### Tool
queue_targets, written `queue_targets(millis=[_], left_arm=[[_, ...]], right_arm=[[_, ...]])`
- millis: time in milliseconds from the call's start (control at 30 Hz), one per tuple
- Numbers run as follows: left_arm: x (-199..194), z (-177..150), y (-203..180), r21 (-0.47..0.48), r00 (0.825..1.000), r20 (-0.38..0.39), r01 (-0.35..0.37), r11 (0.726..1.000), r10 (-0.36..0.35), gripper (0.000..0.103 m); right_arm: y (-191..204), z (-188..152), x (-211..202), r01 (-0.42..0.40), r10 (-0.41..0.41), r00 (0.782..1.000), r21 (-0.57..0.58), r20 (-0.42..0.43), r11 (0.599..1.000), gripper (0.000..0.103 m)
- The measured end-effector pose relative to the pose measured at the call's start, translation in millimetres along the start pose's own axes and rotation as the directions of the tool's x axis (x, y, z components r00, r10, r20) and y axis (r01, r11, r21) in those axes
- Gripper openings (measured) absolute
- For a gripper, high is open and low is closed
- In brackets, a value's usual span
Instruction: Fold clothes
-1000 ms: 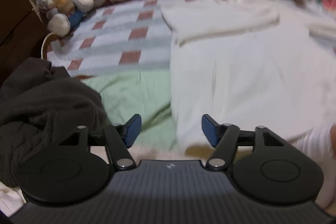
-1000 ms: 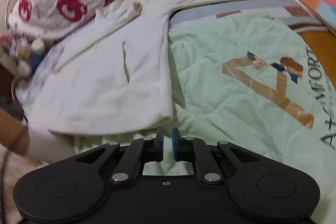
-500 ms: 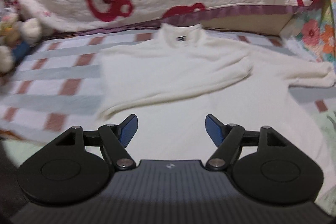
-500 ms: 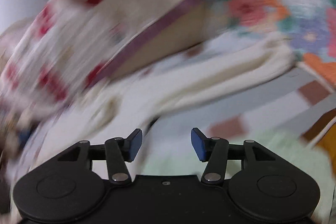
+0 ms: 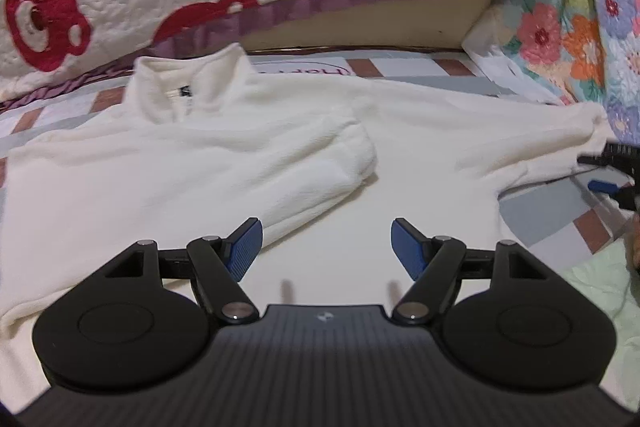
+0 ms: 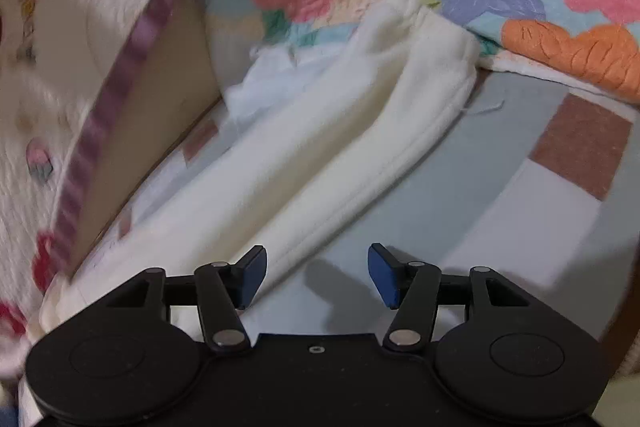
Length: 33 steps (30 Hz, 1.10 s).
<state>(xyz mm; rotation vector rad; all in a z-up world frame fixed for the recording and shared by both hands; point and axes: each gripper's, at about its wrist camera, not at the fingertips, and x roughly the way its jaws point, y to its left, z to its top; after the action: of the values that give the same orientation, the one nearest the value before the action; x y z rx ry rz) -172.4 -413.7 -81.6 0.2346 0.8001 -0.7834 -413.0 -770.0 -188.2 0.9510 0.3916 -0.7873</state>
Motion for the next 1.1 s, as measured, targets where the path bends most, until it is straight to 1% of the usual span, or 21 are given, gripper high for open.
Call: queue_targets(millis=[100, 200, 267, 333, 400, 433, 467, 500, 533, 567, 633, 767, 833, 900, 1000, 1100], left_arm=[[17, -1, -1, -0.006, 1.000, -0.011, 0.006, 1.000, -0.006, 0.071], [26, -5, 5, -0.015, 1.000, -0.012, -0.015, 1.000, 0.015, 0.071], [29, -8, 10, -0.013, 0.999, -0.009, -0.036, 0.999, 0.036, 0.071], [27, -8, 17, 0.001, 0.999, -0.006, -0.049, 0.999, 0.049, 0.071], [24, -9, 23, 0.018, 0.998, -0.002, -0.060, 0.998, 0.060, 0.071], [23, -9, 27, 0.023, 0.998, -0.004, -0.067, 0.997, 0.067, 0.071], [21, -10, 32, 0.023, 0.997, -0.007, -0.076, 0.997, 0.076, 0.071], [20, -11, 38, 0.014, 0.996, -0.011, -0.083, 0.996, 0.083, 0.071], [18, -12, 46, 0.001, 0.996, -0.015, -0.088, 0.996, 0.088, 0.071], [16, -14, 53, -0.012, 0.995, -0.019, -0.094, 0.996, 0.094, 0.071], [13, -16, 68, -0.045, 0.995, -0.027, -0.098, 0.994, 0.097, 0.070], [7, -16, 97, -0.132, 0.994, -0.028, -0.108, 0.985, 0.106, 0.068], [4, -16, 106, -0.171, 0.995, -0.017, -0.099, 0.980, 0.098, 0.068], [-2, -15, 113, -0.189, 0.995, -0.004, -0.097, 0.977, 0.099, 0.068], [-11, -13, 120, -0.178, 0.995, 0.019, -0.096, 0.979, 0.101, 0.068], [-24, -11, 131, -0.148, 0.992, 0.040, -0.109, 0.983, 0.116, 0.068]], right_arm=[[9, 4, 9, 0.041, -0.041, 0.998, -0.003, 0.048, 0.999, 0.069], [20, 7, 22, 0.093, -0.090, 0.989, -0.027, 0.117, 0.995, 0.073], [27, 6, 32, 0.119, -0.111, 0.981, -0.044, 0.160, 0.992, 0.089], [37, 4, 42, 0.153, -0.140, 0.973, -0.057, 0.183, 0.987, 0.096], [46, 2, 50, 0.195, -0.176, 0.964, -0.083, 0.200, 0.977, 0.096], [47, 0, 53, 0.202, -0.177, 0.961, -0.102, 0.211, 0.974, 0.085], [48, -1, 54, 0.204, -0.173, 0.960, -0.123, 0.222, 0.971, 0.053], [48, -2, 56, 0.213, -0.178, 0.959, -0.147, 0.220, 0.966, 0.035], [46, -1, 55, 0.199, -0.166, 0.963, -0.147, 0.210, 0.969, 0.025], [44, -1, 54, 0.177, -0.148, 0.969, -0.139, 0.200, 0.974, 0.019], [43, 1, 49, 0.136, -0.109, 0.976, -0.136, 0.188, 0.981, 0.017], [59, 7, 32, 0.060, -0.026, 0.981, -0.171, 0.193, 0.983, 0.016], [79, 11, 22, 0.003, 0.036, 0.980, -0.195, 0.196, 0.981, 0.016], [106, 14, 9, -0.064, 0.111, 0.974, -0.231, 0.197, 0.971, 0.016], [162, 13, -12, -0.176, 0.243, 0.954, -0.331, 0.175, 0.927, 0.016], [229, -2, -38, -0.296, 0.385, 0.915, -0.443, 0.124, 0.846, 0.016]])
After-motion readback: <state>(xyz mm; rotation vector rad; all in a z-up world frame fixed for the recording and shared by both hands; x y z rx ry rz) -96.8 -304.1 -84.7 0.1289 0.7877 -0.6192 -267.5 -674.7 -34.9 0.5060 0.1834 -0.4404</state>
